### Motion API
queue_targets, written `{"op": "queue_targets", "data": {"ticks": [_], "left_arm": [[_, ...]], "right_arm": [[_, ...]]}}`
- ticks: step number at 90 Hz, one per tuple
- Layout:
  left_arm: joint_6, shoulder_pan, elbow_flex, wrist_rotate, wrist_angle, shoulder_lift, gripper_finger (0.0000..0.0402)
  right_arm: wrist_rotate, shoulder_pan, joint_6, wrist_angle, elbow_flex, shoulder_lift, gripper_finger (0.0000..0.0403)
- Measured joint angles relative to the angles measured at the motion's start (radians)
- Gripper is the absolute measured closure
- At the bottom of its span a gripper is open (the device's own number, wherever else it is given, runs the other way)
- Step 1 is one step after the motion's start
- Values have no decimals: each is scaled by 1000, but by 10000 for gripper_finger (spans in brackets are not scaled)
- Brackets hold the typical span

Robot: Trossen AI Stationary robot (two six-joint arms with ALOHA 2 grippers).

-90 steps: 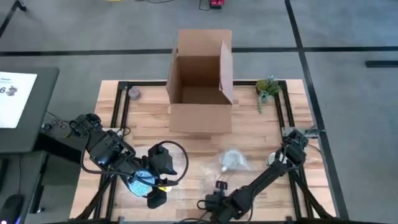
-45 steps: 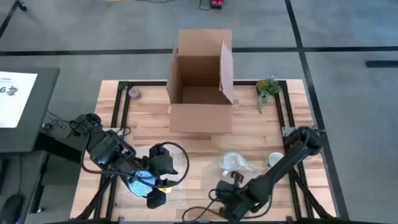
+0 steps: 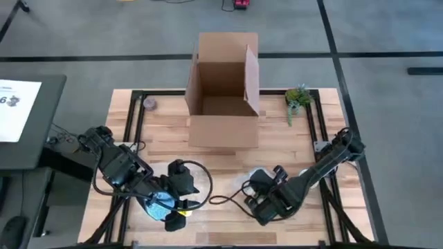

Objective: Wrap mug
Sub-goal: Wrap the blue patterned mug with the right transparent bubble wrap

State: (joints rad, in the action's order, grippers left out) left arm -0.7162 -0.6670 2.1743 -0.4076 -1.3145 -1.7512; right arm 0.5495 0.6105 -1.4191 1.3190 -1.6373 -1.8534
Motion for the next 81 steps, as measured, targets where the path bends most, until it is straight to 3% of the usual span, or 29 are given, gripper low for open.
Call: {"op": "queue_targets", "data": {"ticks": [19,34,58,81], "left_arm": [[-2,-7,-112,42,92,0,268],[-2,-24,-183,84,160,0,268],[-3,-46,-214,85,215,-1,268],[-3,-48,-214,81,215,-1,268]], "right_arm": [[-32,-39,-67,44,69,0,403],[-145,-58,-76,10,142,0,403],[-336,-65,34,-168,203,2,403],[-394,-112,100,-207,204,2,403]]}}
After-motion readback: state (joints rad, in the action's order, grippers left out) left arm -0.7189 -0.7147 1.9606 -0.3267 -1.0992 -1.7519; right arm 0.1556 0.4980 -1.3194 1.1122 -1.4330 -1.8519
